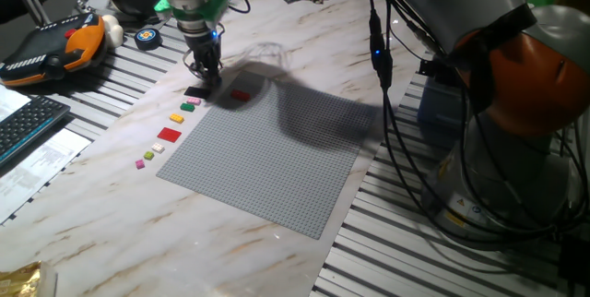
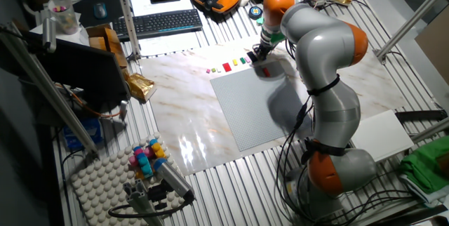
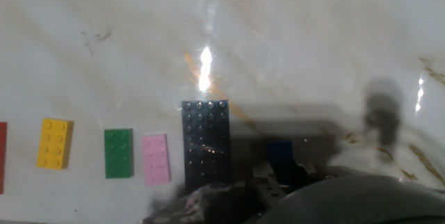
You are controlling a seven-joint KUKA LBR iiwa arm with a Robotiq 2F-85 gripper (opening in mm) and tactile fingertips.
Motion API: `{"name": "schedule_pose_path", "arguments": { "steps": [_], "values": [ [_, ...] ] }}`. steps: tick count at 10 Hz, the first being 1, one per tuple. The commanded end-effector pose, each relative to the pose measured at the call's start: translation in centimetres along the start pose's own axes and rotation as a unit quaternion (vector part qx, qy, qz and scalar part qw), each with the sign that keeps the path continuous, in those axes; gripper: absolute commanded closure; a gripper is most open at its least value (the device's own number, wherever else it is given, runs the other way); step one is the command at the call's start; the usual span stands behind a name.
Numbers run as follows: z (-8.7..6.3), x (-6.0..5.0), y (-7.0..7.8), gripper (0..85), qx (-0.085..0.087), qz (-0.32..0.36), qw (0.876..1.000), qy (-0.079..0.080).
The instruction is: Stack small Lego blocks one on top of the other
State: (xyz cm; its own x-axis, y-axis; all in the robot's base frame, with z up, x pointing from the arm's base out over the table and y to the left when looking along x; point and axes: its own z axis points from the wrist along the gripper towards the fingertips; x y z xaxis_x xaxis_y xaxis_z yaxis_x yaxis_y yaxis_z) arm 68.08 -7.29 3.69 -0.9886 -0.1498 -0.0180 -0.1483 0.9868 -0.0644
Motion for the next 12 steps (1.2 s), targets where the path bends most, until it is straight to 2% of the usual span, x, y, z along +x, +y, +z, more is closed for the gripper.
{"name": "schedule_pose_path", "arguments": {
  "steps": [1, 3, 4, 6, 9, 12],
  "values": [
    [-0.4, 0.2, 0.3, 66.0, 0.001, 0.003, 1.0, 0.001],
    [-2.2, 0.9, 1.1, 67.3, 0.001, 0.011, 1.0, 0.014],
    [-3.3, 1.6, 1.8, 68.0, 0.003, 0.018, 1.0, 0.018],
    [-4.3, 3.2, 3.1, 68.3, 0.016, 0.031, 0.999, 0.02],
    [-3.9, 5.3, 4.9, 68.3, 0.02, 0.049, 0.998, 0.018],
    [-3.6, 6.2, 5.6, 69.3, 0.021, 0.053, 0.998, 0.013]
  ]
}}
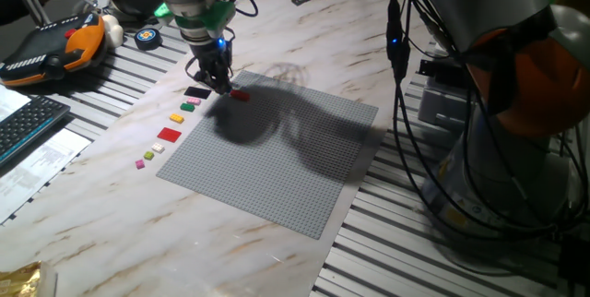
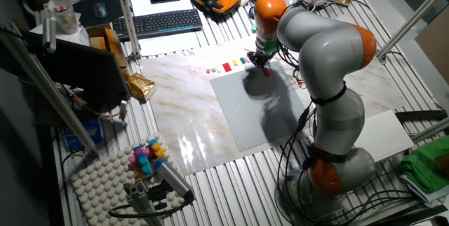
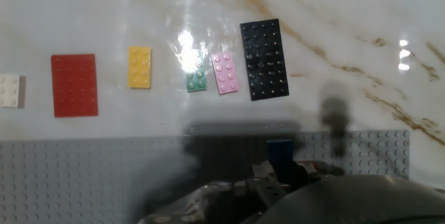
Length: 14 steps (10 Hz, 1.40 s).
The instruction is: Stack small Lego blocks one on top of the other
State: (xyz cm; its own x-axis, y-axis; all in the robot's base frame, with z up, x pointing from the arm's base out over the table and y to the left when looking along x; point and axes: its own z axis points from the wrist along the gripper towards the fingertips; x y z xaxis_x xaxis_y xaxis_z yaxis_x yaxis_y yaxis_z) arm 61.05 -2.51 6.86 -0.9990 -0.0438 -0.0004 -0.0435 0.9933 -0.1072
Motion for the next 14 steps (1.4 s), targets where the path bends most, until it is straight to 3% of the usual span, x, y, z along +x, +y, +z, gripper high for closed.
{"name": "schedule_pose_path", "arguments": {
  "steps": [1, 3, 6, 8, 10, 14],
  "values": [
    [-0.1, 0.0, 0.1, 69.7, -0.002, -0.001, 1.0, 0.002],
    [-0.1, 0.2, 0.1, 70.0, -0.005, -0.002, 1.0, 0.007],
    [-0.1, 0.2, 0.1, 69.0, 0.007, -0.005, 1.0, 0.009],
    [0.0, 0.2, 0.0, 68.3, 0.008, -0.002, 1.0, 0.003],
    [0.9, 1.1, 0.0, 67.3, 0.002, 0.003, 1.0, 0.0],
    [2.2, 1.3, -0.2, 66.3, 0.004, 0.005, 1.0, -0.008]
  ]
}}
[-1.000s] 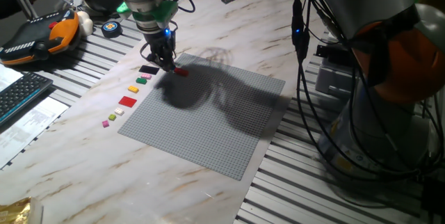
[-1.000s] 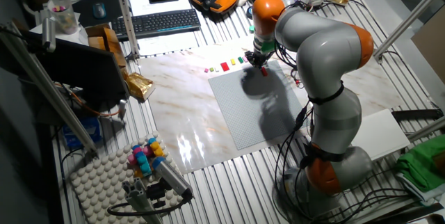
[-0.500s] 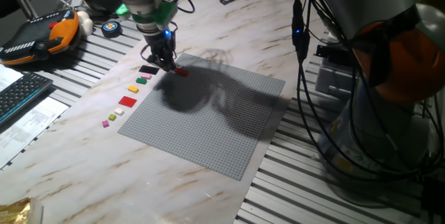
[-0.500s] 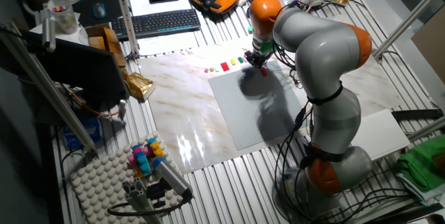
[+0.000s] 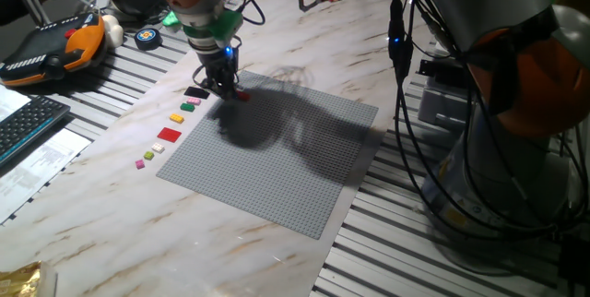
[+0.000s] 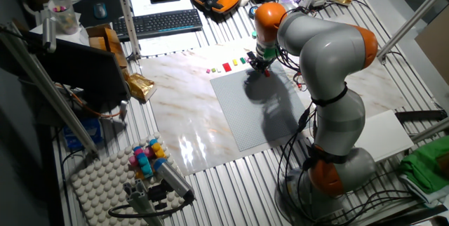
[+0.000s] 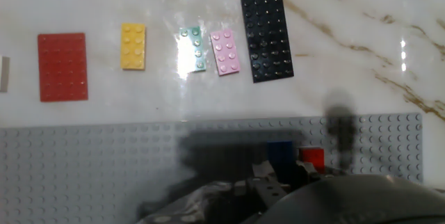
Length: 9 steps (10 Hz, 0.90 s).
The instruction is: Stack small Lego blocks one on top of the other
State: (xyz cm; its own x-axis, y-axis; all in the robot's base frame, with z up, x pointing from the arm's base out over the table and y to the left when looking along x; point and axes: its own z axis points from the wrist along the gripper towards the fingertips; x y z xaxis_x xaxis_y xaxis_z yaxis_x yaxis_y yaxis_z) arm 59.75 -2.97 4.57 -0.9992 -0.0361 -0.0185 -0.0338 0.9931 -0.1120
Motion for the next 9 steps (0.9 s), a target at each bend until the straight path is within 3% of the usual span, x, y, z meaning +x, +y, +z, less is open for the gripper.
{"name": "schedule_pose_path", "arguments": {
  "steps": [1, 5, 9],
  "values": [
    [0.3, 0.0, 0.0, 66.3, -0.003, 0.0, 1.0, -0.001],
    [1.0, 0.8, 0.5, 66.0, 0.004, -0.001, 1.0, -0.004],
    [1.6, 1.0, 0.0, 65.0, 0.003, -0.011, 1.0, -0.004]
  ]
}}
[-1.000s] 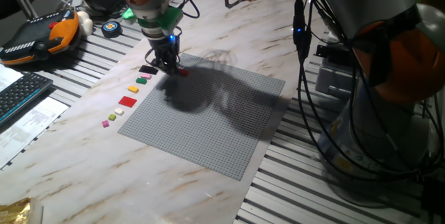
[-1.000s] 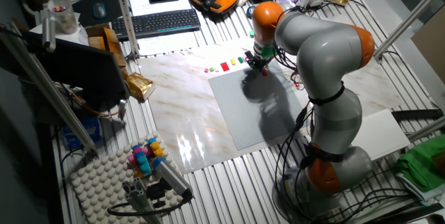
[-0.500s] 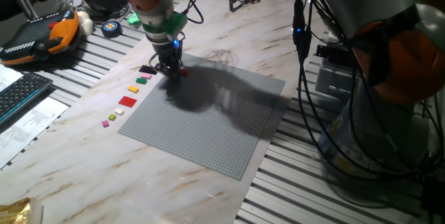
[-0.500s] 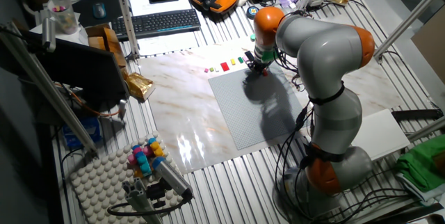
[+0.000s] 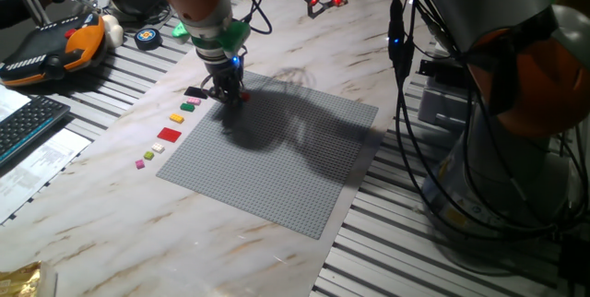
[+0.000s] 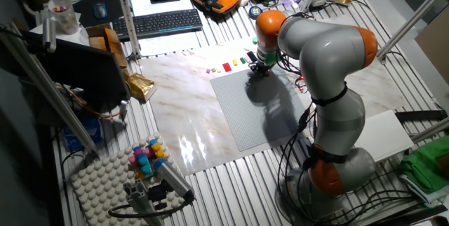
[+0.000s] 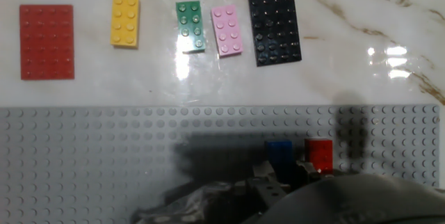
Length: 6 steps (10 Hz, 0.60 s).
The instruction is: Stack small Lego blocks one on top of the other
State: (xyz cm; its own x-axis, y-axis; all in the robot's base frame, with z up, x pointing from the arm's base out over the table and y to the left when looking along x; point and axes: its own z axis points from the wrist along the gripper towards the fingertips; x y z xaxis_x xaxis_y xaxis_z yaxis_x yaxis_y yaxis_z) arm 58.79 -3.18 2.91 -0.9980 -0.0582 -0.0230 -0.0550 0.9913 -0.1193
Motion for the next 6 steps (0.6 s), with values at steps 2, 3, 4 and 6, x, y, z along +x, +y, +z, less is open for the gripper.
{"name": "schedule_pose_path", "arguments": {
  "steps": [2, 3, 4, 6],
  "values": [
    [0.0, 0.0, -0.02, 63.0, 0.001, 0.0, 1.0, 0.0],
    [-0.01, 0.0, -0.01, 62.3, 0.001, 0.0, 1.0, 0.0],
    [-0.03, -0.02, 0.02, 62.0, 0.002, 0.0, 1.0, -0.001],
    [-0.03, -0.03, -0.01, 62.0, 0.002, -0.001, 1.0, -0.001]
  ]
}}
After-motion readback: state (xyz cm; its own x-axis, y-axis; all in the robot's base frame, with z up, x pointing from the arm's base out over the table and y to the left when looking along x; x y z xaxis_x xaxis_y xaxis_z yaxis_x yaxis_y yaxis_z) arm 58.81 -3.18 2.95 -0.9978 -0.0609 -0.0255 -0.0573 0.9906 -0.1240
